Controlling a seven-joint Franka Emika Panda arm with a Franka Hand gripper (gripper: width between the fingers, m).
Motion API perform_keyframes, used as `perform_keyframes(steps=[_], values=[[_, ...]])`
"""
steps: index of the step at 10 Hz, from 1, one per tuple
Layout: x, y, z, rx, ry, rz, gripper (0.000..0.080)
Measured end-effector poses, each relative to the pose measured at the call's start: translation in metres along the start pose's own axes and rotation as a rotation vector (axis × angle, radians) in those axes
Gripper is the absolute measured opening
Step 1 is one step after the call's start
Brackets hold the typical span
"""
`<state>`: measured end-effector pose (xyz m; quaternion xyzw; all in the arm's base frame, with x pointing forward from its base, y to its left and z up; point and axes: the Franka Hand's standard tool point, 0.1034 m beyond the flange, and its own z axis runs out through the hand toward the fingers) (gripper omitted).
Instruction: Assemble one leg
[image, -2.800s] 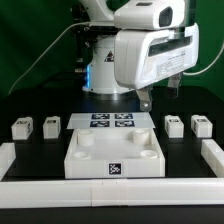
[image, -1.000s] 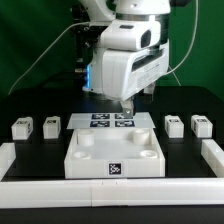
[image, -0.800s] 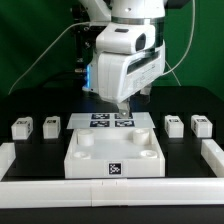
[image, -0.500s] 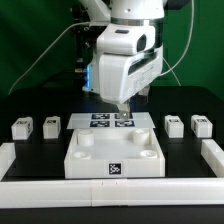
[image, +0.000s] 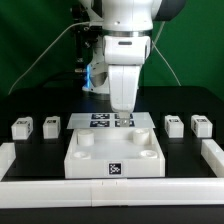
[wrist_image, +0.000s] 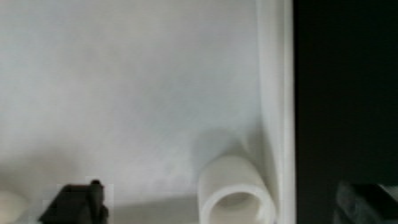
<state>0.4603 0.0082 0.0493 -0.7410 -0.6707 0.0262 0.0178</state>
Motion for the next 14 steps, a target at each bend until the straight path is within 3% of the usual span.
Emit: perform_keyframes(steps=[1, 2, 6, 10, 13, 14], values=[[-0.002, -0.004, 0.006, 0.000, 0.003, -0.007, 0.0650], [-0.005, -0.007, 0.007, 0.016, 0.004, 0.047, 0.0650], [-0.009, -0.007, 0.009, 0.018, 0.003, -0.022, 0.0650], [-0.016, -0.019, 0.035, 0.035, 0.008, -0.105, 0.0650], [-0.017, -0.024, 0.043, 0.053, 0.010, -0.102, 0.0650], [-0.017, -0.024, 0.044, 0.054, 0.010, -0.100, 0.0534]])
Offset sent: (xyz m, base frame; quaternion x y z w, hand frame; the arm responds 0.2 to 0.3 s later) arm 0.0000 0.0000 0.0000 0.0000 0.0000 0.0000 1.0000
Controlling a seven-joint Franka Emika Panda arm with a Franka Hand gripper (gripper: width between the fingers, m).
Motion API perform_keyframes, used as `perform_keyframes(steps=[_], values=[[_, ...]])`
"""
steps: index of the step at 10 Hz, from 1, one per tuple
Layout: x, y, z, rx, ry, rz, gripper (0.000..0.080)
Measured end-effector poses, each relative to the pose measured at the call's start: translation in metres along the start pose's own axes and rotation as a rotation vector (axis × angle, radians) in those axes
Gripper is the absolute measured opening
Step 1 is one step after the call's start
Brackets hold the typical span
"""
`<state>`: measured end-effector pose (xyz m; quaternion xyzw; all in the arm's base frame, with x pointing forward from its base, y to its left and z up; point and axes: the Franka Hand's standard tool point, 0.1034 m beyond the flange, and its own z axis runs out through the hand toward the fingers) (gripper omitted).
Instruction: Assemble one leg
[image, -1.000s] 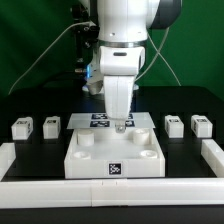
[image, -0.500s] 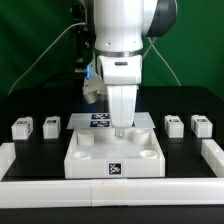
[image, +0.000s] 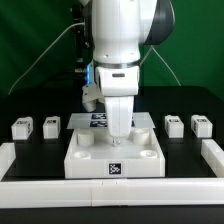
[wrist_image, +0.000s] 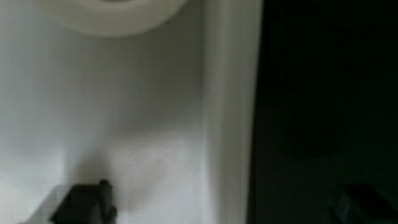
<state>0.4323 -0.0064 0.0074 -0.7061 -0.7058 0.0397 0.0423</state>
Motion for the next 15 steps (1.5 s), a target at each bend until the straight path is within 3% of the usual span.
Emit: perform_keyframes(steps=[1, 3, 4, 5, 12, 15], values=[[0.000, 0.000, 0.000, 0.000, 0.000, 0.000, 0.0534], [0.000, 0.000, 0.001, 0.001, 0.000, 0.000, 0.0209], [0.000, 0.000, 0.001, 0.001, 0.000, 0.000, 0.0209], [0.000, 0.001, -0.001, -0.005, 0.000, 0.002, 0.0067], [0.000, 0.004, -0.002, -0.019, 0.001, 0.003, 0.0067], [0.028, 0.024, -0.005, -0.028, 0.011, 0.051, 0.0067]])
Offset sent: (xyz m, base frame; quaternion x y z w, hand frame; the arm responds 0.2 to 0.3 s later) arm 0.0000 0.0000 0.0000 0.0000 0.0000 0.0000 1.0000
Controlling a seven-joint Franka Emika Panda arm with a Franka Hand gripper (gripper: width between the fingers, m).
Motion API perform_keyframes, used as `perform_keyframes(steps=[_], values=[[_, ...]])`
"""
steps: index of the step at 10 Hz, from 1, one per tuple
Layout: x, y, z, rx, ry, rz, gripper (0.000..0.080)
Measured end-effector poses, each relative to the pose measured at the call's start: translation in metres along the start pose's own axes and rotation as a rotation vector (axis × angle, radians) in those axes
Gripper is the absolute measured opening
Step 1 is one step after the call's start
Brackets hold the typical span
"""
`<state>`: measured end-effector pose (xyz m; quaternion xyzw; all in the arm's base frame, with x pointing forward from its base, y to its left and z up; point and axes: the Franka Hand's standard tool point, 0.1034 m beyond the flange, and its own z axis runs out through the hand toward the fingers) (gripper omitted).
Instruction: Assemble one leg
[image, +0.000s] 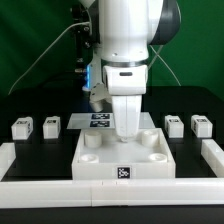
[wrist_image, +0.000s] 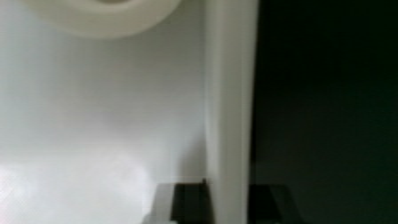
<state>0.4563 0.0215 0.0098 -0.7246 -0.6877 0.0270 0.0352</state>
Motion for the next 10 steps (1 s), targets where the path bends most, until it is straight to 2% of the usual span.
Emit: perform_keyframes(steps=[3, 6, 10], values=[[0.029, 0.021, -0.002, -0.025, 0.015, 0.003, 0.0067], [0.055, 0.031, 0.000, -0.031, 0.027, -0.022, 0.0067], [0.055, 0.034, 0.000, -0.035, 0.030, -0.015, 0.0067]])
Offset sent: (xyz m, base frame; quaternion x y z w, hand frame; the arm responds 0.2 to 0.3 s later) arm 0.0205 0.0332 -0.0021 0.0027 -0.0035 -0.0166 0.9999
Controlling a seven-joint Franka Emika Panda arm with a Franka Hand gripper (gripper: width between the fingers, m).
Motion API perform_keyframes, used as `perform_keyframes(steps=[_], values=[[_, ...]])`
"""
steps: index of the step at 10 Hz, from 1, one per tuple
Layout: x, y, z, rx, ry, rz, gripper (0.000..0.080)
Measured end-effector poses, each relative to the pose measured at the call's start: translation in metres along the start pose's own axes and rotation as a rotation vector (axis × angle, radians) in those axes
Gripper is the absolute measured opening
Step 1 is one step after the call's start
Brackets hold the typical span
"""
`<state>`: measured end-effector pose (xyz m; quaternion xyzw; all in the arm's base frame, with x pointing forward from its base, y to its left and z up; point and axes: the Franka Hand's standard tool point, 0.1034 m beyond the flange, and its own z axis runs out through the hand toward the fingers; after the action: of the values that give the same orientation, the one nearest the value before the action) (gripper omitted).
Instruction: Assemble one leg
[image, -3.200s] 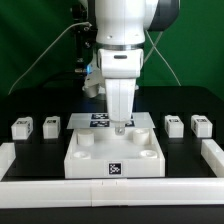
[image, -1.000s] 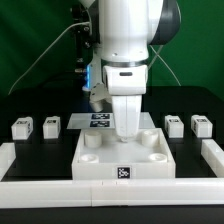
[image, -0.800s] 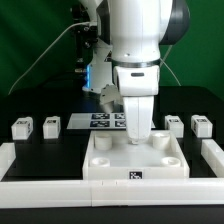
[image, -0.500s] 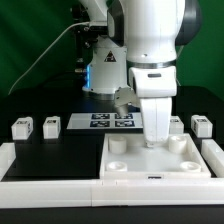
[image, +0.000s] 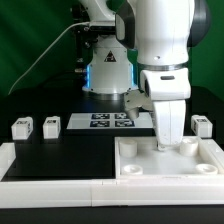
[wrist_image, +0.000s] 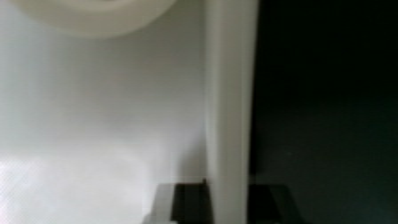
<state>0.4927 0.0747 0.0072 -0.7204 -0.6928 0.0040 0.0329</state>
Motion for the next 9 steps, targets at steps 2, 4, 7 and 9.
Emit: perform_keyframes(steps=[2, 4, 7, 9], values=[[-0.003, 0.000, 0.000, 0.001, 0.000, 0.013, 0.0300], [-0.003, 0.000, 0.000, 0.000, 0.000, 0.016, 0.0516], [-0.004, -0.007, -0.019, -0.018, -0.007, 0.080, 0.0641], [-0.006, -0.012, -0.034, -0.036, -0.012, 0.103, 0.0647]])
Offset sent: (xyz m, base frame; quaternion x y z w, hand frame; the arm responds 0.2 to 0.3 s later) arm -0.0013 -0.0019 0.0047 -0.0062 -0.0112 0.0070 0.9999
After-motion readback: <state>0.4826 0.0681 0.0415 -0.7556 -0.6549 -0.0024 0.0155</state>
